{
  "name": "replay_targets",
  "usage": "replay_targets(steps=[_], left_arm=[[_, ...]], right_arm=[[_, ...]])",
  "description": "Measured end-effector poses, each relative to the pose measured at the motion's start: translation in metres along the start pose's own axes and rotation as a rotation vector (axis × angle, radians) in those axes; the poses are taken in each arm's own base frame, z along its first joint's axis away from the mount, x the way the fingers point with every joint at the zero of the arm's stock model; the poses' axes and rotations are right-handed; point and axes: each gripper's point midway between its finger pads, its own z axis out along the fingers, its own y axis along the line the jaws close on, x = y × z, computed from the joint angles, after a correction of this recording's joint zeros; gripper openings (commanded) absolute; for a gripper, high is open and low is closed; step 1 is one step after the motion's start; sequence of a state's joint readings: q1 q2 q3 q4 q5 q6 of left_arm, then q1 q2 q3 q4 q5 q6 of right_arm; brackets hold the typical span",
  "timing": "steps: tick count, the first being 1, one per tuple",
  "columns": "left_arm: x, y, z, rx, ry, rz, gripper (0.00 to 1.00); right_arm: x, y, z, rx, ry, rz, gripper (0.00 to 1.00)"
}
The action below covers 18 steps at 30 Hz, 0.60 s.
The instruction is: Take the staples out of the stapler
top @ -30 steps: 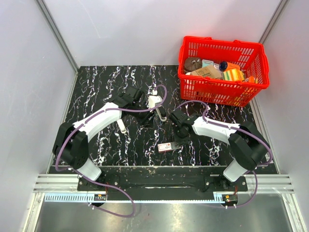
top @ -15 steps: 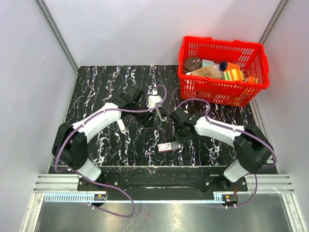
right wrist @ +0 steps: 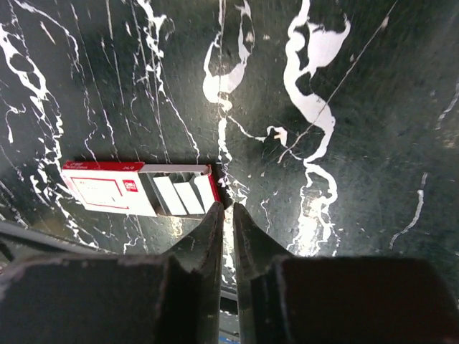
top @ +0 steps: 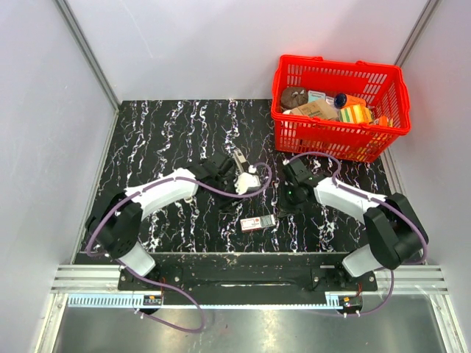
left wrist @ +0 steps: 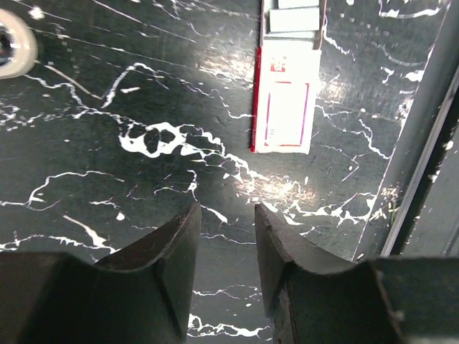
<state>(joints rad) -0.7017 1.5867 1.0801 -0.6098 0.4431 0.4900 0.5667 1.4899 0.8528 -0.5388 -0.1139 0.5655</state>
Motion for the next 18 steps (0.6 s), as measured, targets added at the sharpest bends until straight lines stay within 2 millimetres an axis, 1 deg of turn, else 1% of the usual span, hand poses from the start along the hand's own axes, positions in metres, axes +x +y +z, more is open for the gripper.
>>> replay_targets(steps=[3,6,11,15,18], left_arm=[[0.008,-0.004,0.01,0.003,0.045,0.039,0.4],[0.013,-0.004,0.021,-0.002,0.081,0.073,0.39],[0.017,0.001,0.036,-0.033,0.119,0.114,0.38],[0.016,0.006,0.043,-0.054,0.123,0.13,0.38],[0.015,0.008,0.047,-0.065,0.12,0.141,0.38]], right_arm=[[0.009,-0.002,0.006,-0.064,0.042,0.048,0.15],[0.014,-0.003,0.011,-0.113,0.071,0.092,0.15],[0.012,-0.002,0.012,-0.175,0.085,0.146,0.16],[0.006,0.002,0.01,-0.212,0.078,0.158,0.17],[0.006,0.003,0.011,-0.222,0.081,0.159,0.16]])
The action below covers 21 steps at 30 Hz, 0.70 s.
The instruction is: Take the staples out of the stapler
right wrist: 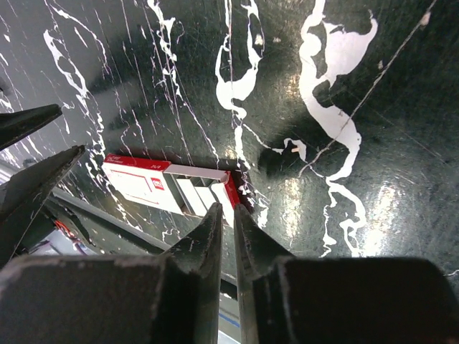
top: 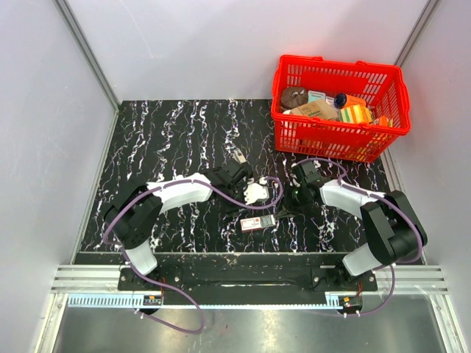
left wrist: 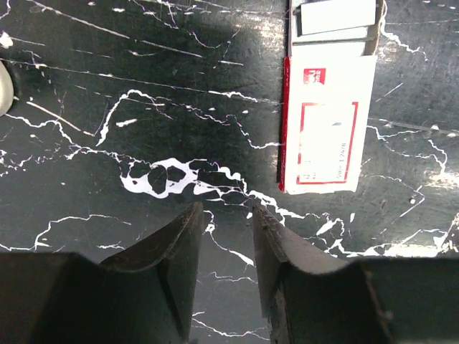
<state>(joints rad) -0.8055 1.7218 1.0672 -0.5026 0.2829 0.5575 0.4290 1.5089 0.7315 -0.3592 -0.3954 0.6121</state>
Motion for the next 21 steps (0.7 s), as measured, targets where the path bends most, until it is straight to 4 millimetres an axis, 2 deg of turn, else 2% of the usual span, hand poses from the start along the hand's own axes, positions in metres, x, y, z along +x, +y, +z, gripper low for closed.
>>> replay_targets(steps=[11,21], left_arm=[[-0.002,-0.001,0.008,-0.002,0.0,0.016,0.38],[-0.004,-0.013,0.011,0.022,0.01,0.068,0.39]], right_arm=[[0.002,-0.007,0.004,0.008,0.029,0.018,0.14],[0.007,-0.009,0.012,-0.008,0.074,0.031,0.13]])
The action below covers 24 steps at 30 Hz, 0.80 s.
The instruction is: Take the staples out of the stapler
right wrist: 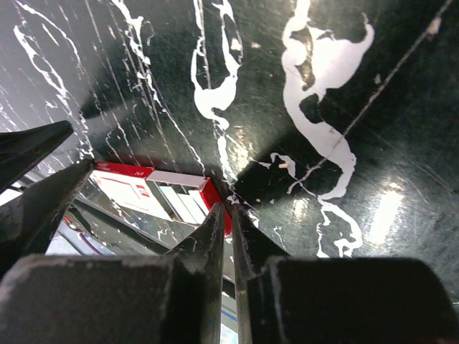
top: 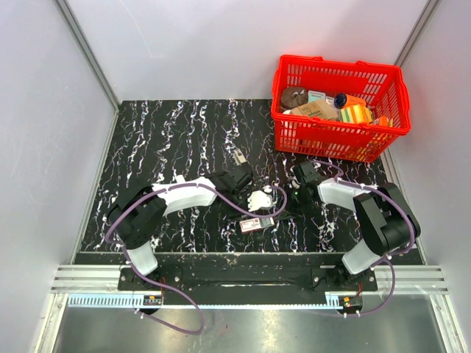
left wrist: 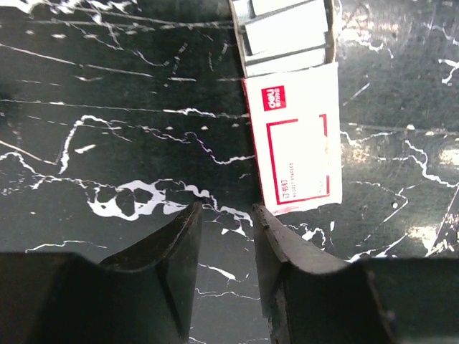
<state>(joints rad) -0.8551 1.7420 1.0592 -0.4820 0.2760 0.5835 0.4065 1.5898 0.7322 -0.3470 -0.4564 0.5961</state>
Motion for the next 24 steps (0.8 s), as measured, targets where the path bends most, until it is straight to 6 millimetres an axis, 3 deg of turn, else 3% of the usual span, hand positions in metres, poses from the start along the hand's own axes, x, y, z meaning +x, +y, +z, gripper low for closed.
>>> replay_targets(steps=[11,24], left_arm=[[0.021,-0.015,-0.007,0.036,0.054,0.036,0.4],[0.021,-0.021,-0.007,0.047,0.059,0.032,0.45]], right_arm=[[0.0,0.0,0.002,-0.025,-0.004,-0.001,0.12],[-0.003,-0.006,-0.002,-0.117,-0.012,0.088,0.14]])
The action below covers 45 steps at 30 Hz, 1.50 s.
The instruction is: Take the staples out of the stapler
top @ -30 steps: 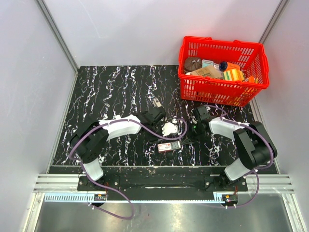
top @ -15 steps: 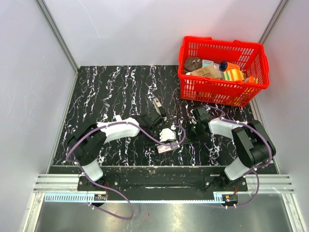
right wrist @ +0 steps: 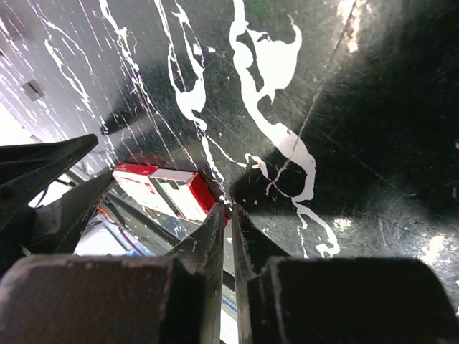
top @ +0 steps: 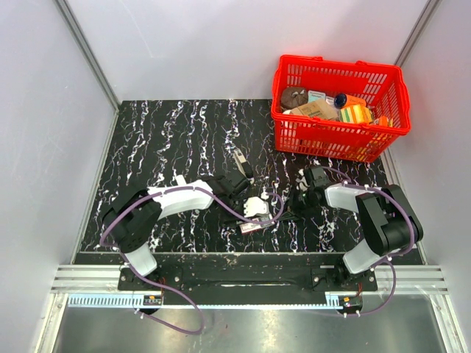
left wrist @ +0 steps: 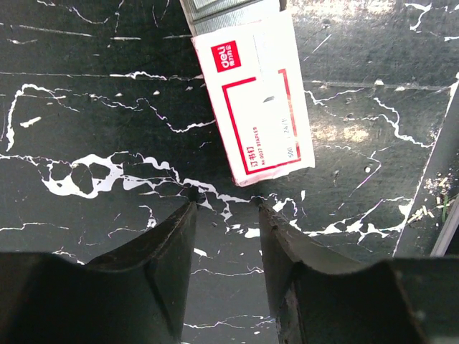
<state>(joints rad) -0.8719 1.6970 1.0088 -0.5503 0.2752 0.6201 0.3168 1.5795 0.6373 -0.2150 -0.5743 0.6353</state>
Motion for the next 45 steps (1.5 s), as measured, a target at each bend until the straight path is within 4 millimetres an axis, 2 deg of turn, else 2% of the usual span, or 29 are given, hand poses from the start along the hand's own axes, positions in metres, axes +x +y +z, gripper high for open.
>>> replay_targets(steps=[12,19,36,45], left_arm=[[-0.003,-0.001,0.005,0.007,0.005,0.009,0.44],[-0.004,0.0,0.005,0.0,0.01,0.015,0.44],[-0.004,-0.001,0.005,-0.004,0.014,0.015,0.44],[-0.004,0.0,0.005,-0.007,0.016,0.013,0.44]], right_arm=[[-0.001,0.006,0.001,-0.113,-0.002,0.051,0.15],[-0.003,0.01,0.001,-0.15,-0.007,0.063,0.19],[0.002,0.008,0.003,-0.175,0.004,0.075,0.2],[0.004,0.009,0.003,-0.181,0.014,0.076,0.24]])
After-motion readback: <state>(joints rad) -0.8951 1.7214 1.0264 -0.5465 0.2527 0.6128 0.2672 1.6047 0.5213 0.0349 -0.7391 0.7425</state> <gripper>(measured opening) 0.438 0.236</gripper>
